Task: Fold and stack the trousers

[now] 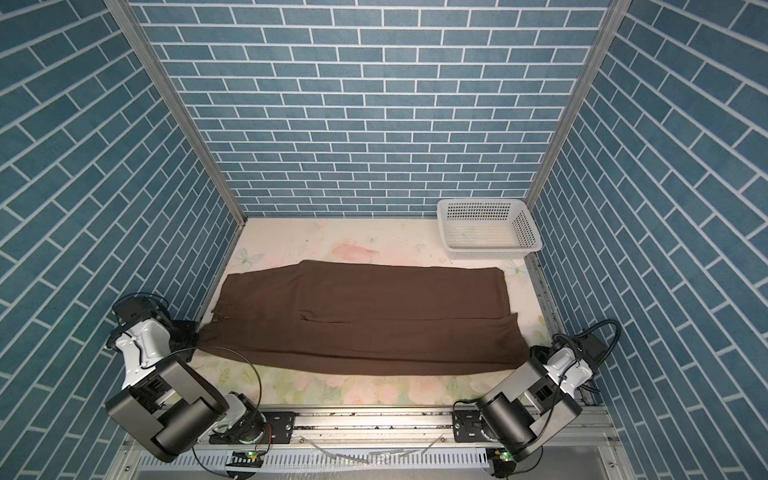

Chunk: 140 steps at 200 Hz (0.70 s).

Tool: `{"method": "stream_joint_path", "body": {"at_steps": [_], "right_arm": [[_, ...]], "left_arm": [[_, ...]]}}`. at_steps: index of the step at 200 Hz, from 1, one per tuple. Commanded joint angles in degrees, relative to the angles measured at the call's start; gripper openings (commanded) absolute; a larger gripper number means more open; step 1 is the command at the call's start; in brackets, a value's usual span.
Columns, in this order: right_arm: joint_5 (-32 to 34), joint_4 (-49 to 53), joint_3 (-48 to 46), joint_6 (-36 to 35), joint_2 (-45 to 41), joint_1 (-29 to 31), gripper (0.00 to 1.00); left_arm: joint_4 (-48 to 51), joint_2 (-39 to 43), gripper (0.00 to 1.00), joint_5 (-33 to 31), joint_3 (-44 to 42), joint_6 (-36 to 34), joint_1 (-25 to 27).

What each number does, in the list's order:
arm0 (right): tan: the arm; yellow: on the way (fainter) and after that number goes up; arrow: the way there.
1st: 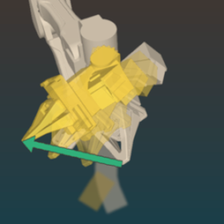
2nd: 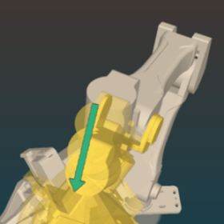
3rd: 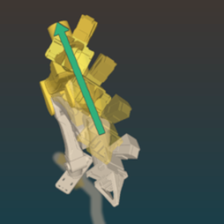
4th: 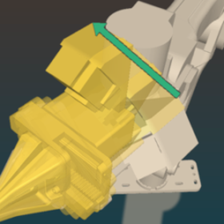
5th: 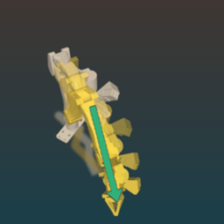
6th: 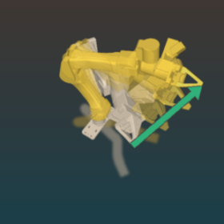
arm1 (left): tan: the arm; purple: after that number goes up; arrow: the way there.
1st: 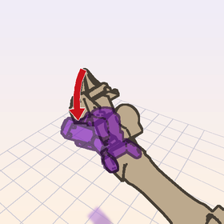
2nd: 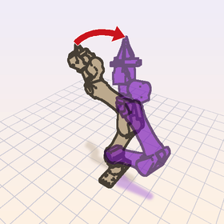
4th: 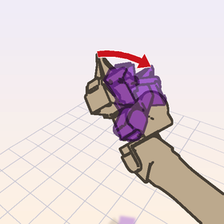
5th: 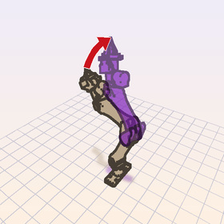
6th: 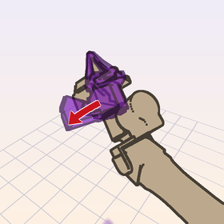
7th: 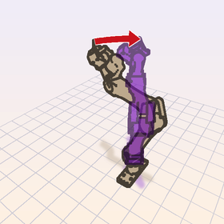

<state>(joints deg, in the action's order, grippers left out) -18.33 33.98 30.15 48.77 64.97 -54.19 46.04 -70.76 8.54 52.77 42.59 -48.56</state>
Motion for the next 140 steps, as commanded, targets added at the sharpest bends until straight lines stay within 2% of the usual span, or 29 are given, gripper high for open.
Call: {"method": "stream_joint_path", "body": {"at_steps": [1, 35, 83, 111, 140], "right_arm": [[-2.4, -6.9, 2.7, 6.7, -3.1, -0.3, 0.00], [-3.2, -4.0, 8.0, 4.5, -6.6, -0.1, 0.00], [2.1, 1.5, 13.5, -0.4, -9.3, 2.3, 0.00], [3.6, 0.2, 16.4, -0.3, -8.5, 3.7, 0.00], [9.0, -2.0, 21.0, -0.1, -5.6, 9.2, 0.00]], "left_arm": [[2.6, 0.5, 0.00, -2.4, 5.3, -1.9, -0.4], [2.6, -1.4, 0.00, -2.8, 9.2, -3.7, -0.6], [-6.4, -5.6, 0.00, 0.3, 6.7, 2.1, -0.6], [-6.0, -8.2, 0.00, 0.8, 12.1, 3.8, -0.6], [-4.7, -9.8, 0.00, 0.4, 18.8, 4.2, -0.1]]}}
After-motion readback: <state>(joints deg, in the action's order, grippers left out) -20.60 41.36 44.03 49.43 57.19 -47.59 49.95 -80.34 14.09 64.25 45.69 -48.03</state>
